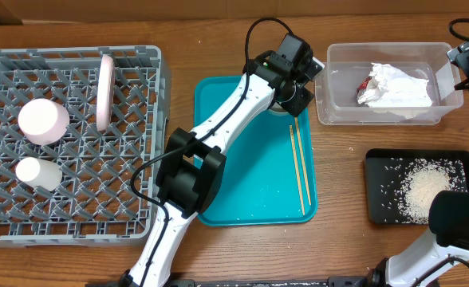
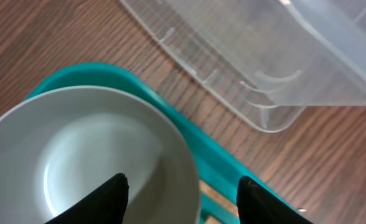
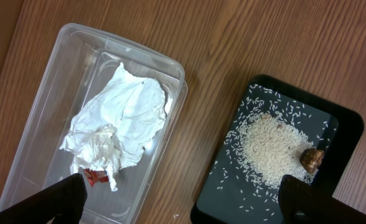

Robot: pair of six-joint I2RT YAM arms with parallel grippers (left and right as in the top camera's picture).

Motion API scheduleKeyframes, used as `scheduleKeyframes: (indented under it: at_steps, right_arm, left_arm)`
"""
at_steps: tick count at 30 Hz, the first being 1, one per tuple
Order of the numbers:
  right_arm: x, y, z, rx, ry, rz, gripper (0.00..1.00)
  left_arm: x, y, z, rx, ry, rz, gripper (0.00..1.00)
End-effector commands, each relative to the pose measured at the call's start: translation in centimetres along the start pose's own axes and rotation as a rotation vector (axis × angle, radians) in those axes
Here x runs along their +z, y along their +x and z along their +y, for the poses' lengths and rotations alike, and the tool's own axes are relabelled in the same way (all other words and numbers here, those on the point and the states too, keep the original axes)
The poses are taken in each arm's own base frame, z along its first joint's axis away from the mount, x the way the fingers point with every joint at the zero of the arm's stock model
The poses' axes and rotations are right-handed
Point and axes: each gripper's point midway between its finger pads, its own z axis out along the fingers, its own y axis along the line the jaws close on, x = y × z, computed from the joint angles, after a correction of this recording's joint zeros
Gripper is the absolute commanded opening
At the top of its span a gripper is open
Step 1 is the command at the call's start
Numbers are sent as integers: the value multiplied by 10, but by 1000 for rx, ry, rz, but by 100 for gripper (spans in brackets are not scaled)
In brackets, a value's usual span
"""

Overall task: Sort waste into correct bins and load items into the dishwasher
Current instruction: 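Grasp the saucer rim with the left gripper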

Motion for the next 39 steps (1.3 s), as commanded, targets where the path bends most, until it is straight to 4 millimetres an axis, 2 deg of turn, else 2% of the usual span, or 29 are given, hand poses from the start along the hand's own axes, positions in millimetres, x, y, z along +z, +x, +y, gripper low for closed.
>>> scheduleKeyframes:
  at_steps: [1, 7, 13, 16, 19, 26, 34, 39]
  right_arm:
    - [-8, -5, -3, 7, -10, -23, 100]
    - [-8, -5, -3, 7, -11, -22, 100]
    - [-8, -5, -3, 6, -10, -23, 100]
    - [-8, -5, -3, 7, -11, -22, 100]
    - [-8, -5, -3, 6, -10, -23, 100]
    - [-8, -5, -3, 6, -11, -22, 100]
    - [-8, -5, -3, 6, -10, -23, 100]
    - [-8, -5, -3, 7, -10, -23, 100]
  left_arm:
    - [6, 4, -10, 16, 60, 8, 57]
    - [11, 14, -6, 7, 49, 35, 50]
    - [22, 29, -3, -2, 39, 81, 52]
    - [23, 29, -2, -2, 39, 81, 50]
    - [23, 30, -3, -3, 39, 84, 45]
    - [23, 33, -2, -6, 40, 96, 42]
    - [25, 39, 9, -12, -5, 117, 44]
    - [24, 44, 8, -17, -2, 139, 40]
